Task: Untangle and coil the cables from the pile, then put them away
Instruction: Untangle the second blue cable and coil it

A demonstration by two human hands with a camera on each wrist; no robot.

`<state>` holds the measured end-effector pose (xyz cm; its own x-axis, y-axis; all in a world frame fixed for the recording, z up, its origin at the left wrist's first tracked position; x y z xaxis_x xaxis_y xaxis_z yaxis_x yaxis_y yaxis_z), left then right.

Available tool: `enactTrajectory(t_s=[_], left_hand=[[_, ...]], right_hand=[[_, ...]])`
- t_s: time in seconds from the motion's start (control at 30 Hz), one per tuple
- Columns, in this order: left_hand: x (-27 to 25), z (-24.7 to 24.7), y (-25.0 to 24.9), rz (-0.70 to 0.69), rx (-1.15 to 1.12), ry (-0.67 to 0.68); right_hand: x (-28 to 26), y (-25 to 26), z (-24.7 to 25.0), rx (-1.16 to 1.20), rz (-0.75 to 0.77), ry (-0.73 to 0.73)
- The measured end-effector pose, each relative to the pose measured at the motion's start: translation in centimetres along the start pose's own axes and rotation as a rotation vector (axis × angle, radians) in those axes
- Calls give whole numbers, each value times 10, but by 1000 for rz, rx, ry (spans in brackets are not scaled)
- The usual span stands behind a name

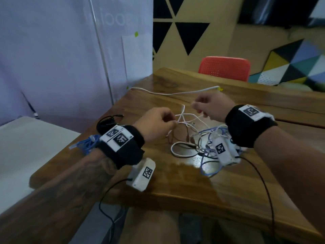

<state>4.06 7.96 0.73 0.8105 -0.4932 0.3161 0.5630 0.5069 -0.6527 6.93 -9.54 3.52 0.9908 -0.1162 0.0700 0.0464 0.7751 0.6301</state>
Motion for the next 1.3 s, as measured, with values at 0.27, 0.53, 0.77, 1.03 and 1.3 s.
enactTrajectory(t_s=[0.27, 0.53, 0.77, 1.03, 1.3], left_hand=[[70, -87, -23, -38, 1, 244], [95, -120, -31, -148, 32, 257], [107, -131, -26, -134, 75, 223], [102, -150, 5, 15, 126, 320], [96, -151, 11, 77, 192, 395]], right_hand=[[-2, -101, -5, -512, -140, 261], [-1, -93, 21, -143, -53, 209], [-6, -106, 38, 153, -115, 230], [-13, -121, 96, 417, -236, 31], [-41, -126, 206, 749, -146, -556]])
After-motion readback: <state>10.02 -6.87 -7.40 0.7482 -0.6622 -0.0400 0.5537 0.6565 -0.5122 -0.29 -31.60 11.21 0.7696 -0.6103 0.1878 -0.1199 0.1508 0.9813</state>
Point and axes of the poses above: each hand's wrist, its own x-axis towards the middle knuckle, its own z-axis out of the back of the hand, y = z × x, the point moved 10 cm from there along x, towards the middle knuckle, and after that the axes turned 11 degrees about -z, right-handed, at the moved point
